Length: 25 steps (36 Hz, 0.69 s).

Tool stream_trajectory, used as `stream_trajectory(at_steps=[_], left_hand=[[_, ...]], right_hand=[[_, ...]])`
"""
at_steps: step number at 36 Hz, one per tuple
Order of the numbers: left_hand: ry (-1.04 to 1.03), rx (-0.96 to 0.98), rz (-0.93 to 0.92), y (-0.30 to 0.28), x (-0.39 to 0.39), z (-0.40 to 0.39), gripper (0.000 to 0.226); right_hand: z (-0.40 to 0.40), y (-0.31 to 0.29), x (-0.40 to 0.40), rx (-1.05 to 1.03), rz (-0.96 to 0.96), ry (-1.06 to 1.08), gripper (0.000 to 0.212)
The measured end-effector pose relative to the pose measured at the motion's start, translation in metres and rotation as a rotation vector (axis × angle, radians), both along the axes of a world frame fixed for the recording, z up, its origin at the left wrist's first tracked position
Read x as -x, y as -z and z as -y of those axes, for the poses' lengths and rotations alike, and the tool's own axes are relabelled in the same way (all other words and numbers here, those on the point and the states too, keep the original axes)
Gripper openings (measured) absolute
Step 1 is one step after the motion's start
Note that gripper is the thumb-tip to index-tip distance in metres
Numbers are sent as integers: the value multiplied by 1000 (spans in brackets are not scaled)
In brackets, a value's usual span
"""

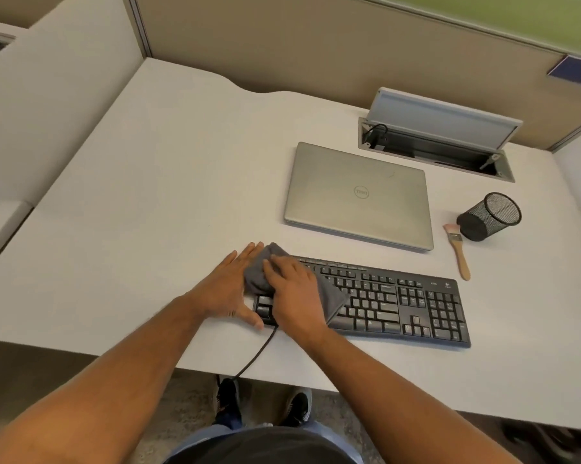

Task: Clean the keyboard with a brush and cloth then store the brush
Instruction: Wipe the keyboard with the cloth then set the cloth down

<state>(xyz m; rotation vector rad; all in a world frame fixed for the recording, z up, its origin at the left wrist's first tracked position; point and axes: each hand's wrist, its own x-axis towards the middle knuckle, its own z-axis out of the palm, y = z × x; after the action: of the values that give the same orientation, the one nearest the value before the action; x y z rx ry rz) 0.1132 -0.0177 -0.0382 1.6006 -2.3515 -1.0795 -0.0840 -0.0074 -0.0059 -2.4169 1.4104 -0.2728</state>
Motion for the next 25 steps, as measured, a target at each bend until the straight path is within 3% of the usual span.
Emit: stream_trajectory(at_steps=[5,11,13,16,19,22,25], left_hand=[[-14,60,16,4,0,1,145],[-29,28,32,0,2,0,159],[-37,14,33,0,2,1,159],[-39,6,35,-2,4,0,159],[-36,3,42,-2,4,0,158],[-31,6,56,-4,4,0,158],[-13,12,75,-3,3,1,157]], right_hand=[[-29,13,35,50,7,-271,51],[-13,15,95,80,-21,-363,47],[-3,10,115,128,-37,-247,44],[8,9,139,127,36,178,43],[7,6,121,43,55,539,59],[-6,-3,69,-10,76,581,70],[-29,-3,21,-43,95,348,77]])
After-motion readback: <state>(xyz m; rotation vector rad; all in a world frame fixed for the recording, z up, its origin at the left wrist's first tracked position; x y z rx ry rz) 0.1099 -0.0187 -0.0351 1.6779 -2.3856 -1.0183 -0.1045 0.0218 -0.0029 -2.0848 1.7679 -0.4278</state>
